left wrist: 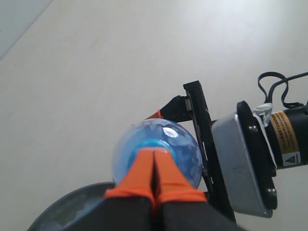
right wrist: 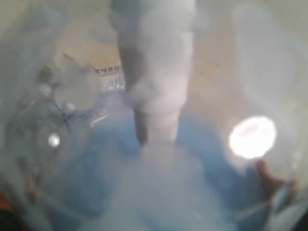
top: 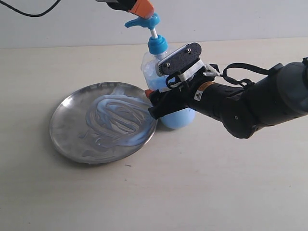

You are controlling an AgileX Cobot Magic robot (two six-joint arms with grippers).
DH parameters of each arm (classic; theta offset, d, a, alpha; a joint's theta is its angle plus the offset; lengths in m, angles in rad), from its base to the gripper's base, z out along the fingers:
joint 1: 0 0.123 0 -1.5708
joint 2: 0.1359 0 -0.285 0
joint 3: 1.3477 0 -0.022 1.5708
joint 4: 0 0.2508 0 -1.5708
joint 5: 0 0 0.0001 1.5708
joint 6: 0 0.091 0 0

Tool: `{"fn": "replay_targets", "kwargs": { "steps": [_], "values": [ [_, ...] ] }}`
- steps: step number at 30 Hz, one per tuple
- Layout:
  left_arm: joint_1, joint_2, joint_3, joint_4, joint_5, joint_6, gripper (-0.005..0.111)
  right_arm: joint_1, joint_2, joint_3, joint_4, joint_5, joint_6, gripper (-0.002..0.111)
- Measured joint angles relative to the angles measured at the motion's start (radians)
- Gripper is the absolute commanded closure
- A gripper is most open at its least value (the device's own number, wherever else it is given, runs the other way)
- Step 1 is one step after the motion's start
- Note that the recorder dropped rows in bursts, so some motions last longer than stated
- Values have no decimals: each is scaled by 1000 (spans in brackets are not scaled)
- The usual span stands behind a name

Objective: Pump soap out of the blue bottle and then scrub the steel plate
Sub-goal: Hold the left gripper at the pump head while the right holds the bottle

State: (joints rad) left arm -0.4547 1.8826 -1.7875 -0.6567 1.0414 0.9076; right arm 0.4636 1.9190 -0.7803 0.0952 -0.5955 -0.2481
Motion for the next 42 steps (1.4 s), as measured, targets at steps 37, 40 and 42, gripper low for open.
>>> {"fn": "replay_targets", "kwargs": {
  "steps": [37, 40, 42],
  "values": [
    [0, 6, 0, -6, -25, 12, 107, 0, 0, 0, -2, 0, 2, 108],
    [0, 6, 0, -2, -26, 12, 107, 0, 0, 0, -2, 0, 2, 108],
    [0, 6, 0, 0, -26, 12, 107, 0, 0, 0, -4, 0, 2, 108]
  ]
}}
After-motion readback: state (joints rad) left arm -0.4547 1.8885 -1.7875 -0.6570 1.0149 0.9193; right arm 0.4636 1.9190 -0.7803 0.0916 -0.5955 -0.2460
